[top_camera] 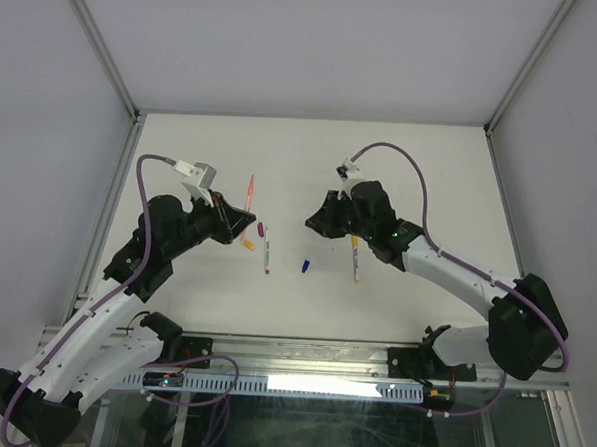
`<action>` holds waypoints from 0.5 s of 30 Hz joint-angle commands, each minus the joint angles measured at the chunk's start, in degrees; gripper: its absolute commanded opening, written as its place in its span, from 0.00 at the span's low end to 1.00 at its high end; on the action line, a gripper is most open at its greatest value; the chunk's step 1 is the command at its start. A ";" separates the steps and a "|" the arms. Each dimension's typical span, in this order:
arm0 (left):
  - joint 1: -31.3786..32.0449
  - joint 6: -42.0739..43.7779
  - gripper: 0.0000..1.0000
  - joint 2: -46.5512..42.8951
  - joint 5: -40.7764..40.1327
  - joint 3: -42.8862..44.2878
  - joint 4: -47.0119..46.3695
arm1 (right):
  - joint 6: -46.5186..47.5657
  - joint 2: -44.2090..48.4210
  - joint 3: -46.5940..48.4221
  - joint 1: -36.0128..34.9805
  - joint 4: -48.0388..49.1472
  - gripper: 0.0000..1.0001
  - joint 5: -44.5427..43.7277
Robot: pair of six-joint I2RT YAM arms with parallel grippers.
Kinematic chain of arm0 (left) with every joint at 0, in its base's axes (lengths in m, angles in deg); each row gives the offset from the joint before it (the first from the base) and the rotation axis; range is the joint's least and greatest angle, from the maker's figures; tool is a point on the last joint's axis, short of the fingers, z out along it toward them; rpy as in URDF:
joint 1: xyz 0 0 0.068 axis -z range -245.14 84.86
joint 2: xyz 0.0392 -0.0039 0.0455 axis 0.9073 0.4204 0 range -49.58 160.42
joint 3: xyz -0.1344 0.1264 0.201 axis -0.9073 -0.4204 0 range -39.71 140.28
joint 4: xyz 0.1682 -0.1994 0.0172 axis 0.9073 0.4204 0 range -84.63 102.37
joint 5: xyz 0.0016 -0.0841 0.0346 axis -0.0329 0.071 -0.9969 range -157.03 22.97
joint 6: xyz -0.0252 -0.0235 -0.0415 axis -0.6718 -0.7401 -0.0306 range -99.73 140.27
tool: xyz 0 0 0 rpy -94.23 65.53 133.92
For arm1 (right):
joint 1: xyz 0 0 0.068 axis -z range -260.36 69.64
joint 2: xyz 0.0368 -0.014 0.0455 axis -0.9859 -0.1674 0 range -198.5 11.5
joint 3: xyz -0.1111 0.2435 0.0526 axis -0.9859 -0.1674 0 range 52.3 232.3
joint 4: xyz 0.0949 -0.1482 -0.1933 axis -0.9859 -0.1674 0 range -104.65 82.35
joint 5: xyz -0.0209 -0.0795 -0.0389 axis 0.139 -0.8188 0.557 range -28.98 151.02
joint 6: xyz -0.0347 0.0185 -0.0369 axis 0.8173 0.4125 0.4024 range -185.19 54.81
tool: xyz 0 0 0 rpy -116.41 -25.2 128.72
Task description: Insert the pens into the pen caps
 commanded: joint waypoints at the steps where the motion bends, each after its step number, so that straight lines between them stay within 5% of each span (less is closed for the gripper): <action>1: -0.21 1.72 0.00 -2.64 2.19 2.47 -4.07 | -10.49 6.93 -3.03 -2.27 11.80 0.00 -8.13; 15: 8.18 -3.44 0.00 0.43 5.66 -1.03 -16.23 | -19.47 16.11 -10.30 -5.22 39.83 0.00 -18.30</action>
